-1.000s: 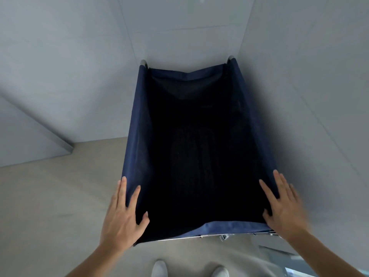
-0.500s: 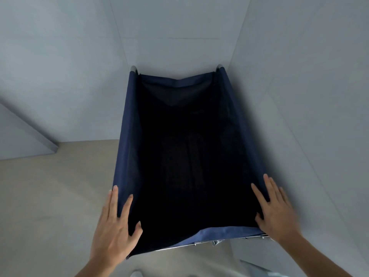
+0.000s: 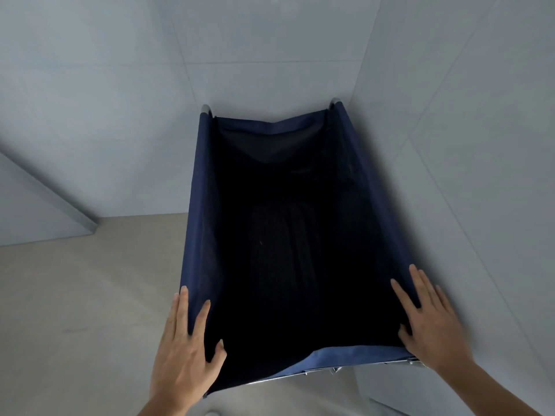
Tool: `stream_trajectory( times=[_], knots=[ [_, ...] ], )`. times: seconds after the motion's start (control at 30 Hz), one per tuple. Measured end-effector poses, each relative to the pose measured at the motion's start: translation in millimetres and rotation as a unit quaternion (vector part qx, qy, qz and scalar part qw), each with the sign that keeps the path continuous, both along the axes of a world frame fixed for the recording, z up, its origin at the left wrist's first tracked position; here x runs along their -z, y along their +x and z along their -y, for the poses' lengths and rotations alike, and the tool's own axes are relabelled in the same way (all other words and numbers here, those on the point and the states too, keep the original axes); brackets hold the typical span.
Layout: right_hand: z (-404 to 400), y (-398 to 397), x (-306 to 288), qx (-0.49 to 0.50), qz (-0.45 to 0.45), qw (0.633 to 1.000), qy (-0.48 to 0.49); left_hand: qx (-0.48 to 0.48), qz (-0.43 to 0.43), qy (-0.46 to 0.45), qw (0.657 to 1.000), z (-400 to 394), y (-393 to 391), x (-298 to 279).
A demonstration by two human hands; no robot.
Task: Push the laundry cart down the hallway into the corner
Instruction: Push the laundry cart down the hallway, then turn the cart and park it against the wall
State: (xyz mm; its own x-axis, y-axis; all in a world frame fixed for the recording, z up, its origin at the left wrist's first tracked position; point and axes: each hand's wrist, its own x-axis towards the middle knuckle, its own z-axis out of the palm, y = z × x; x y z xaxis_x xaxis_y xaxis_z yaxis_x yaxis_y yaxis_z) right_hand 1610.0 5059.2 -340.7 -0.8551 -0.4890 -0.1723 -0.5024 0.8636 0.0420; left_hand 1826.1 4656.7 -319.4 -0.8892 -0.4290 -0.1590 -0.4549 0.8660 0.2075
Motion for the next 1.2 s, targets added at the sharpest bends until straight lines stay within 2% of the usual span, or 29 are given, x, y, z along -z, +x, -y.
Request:
stream_trajectory(
  times=[0.4,0.67,0.77,0.9,1.0,1.1,1.2],
  knots=[
    [15,8,-15,0.05,0.035,0.997,0.039,0.032,0.001,0.007,0.999,7,4,-12],
    [62,22,-27,0.162,0.042,0.985,0.032,0.202,-0.005,-0.064,0.977,104,-41,-34],
    [94,36,-41,0.229,0.029,0.973,0.018,0.309,-0.011,-0.073,0.948,157,-79,-43],
    [118,56,-45,0.315,-0.022,0.949,0.018,0.494,0.015,-0.076,0.866,210,-131,-50],
    [134,57,-43,0.367,-0.041,0.929,0.026,0.566,0.038,-0.081,0.82,232,-168,-46],
    [145,49,-40,0.405,-0.006,0.914,0.03,0.612,0.058,-0.078,0.785,232,-196,-38],
    [150,30,-34,0.42,-0.011,0.907,0.017,0.657,0.061,-0.072,0.748,223,-222,-25]
  ],
)
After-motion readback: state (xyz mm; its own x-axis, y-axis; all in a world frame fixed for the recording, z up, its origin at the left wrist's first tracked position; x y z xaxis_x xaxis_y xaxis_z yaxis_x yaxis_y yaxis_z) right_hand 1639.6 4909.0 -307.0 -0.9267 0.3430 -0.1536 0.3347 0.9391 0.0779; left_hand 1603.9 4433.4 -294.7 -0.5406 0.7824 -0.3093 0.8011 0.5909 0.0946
